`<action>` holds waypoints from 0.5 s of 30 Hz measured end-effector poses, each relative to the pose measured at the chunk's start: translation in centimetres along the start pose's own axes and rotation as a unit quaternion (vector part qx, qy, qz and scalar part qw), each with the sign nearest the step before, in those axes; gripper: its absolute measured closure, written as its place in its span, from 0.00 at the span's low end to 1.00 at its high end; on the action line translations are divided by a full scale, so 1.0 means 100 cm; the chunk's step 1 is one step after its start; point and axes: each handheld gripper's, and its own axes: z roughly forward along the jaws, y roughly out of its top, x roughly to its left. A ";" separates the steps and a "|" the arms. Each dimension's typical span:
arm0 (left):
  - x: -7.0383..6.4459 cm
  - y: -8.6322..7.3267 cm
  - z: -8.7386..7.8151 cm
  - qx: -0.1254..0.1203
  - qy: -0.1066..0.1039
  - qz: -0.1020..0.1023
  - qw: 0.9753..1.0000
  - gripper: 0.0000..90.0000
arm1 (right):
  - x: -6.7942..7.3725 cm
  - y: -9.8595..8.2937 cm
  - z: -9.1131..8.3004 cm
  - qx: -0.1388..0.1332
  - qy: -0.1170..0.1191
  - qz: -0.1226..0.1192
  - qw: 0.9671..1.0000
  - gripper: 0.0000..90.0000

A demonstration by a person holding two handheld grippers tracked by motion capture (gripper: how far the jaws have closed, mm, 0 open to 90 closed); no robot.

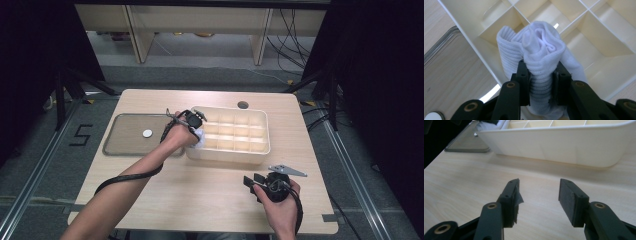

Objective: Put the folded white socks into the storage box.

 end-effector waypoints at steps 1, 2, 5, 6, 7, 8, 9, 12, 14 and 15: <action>0.000 0.000 0.000 0.001 0.000 0.000 1.000 0.79 | 0.001 0.001 -0.001 0.000 0.001 0.005 1.000 0.58; 0.000 0.000 0.000 0.002 -0.001 0.000 1.000 0.79 | 0.000 0.002 -0.001 -0.002 0.005 0.002 1.000 0.58; -0.001 0.001 0.000 0.008 0.002 0.001 1.000 0.79 | -0.001 0.003 -0.002 -0.004 0.001 0.000 1.000 0.58; -0.002 0.001 0.000 0.008 0.002 0.000 1.000 0.79 | -0.001 0.003 -0.003 -0.003 -0.001 0.000 1.000 0.58; -0.002 0.001 0.000 0.007 0.001 -0.001 1.000 0.79 | -0.002 0.002 -0.003 -0.006 -0.004 -0.001 1.000 0.58; -0.001 0.001 0.000 0.007 0.001 -0.002 1.000 0.79 | -0.002 0.002 -0.003 -0.006 -0.004 -0.001 1.000 0.58; -0.001 0.001 0.000 0.007 0.001 0.000 1.000 0.79 | -0.003 0.002 -0.004 -0.003 -0.004 0.000 1.000 0.58; -0.001 0.001 0.000 0.010 0.004 0.005 1.000 0.79 | -0.004 0.001 -0.006 -0.005 0.003 0.004 1.000 0.58; -0.003 0.001 0.001 0.009 0.005 0.000 1.000 0.79 | -0.004 0.001 -0.005 -0.010 -0.007 -0.002 1.000 0.58; -0.002 0.001 0.001 0.010 0.005 0.001 1.000 0.79 | -0.004 0.002 -0.006 -0.008 -0.003 0.002 1.000 0.58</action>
